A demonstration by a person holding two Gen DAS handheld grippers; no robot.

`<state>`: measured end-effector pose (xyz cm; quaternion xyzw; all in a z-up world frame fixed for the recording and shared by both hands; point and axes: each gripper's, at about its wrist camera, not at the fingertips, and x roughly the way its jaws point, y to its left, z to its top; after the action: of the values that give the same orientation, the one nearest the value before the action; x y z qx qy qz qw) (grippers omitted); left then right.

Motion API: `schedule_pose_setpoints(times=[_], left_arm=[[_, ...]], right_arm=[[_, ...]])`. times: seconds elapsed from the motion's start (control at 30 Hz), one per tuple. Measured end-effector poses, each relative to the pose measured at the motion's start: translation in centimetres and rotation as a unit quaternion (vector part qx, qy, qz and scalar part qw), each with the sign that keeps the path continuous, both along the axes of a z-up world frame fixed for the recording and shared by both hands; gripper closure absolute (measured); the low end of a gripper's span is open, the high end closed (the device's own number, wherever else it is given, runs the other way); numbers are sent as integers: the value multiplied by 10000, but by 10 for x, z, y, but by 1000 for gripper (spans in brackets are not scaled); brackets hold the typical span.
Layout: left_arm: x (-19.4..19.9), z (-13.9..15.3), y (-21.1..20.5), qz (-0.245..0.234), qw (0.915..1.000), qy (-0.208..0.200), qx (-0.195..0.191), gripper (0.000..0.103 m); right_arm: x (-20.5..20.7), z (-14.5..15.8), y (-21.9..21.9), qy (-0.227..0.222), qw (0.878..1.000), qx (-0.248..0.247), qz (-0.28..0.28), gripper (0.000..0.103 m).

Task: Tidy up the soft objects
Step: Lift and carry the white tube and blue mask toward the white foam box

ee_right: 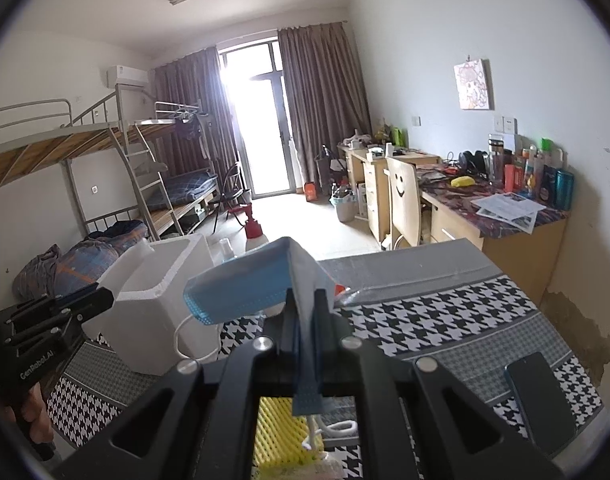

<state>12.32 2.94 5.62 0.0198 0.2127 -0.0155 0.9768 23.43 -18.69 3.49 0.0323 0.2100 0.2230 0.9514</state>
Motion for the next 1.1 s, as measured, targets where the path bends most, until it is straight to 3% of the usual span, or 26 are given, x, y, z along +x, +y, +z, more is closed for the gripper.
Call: schedule_pose_setpoints(times=[1.1], left_arm=[[34, 29, 32, 481, 9986, -221, -20, 88]], right_arm=[[32, 37, 50, -166, 9990, -41, 414, 95]])
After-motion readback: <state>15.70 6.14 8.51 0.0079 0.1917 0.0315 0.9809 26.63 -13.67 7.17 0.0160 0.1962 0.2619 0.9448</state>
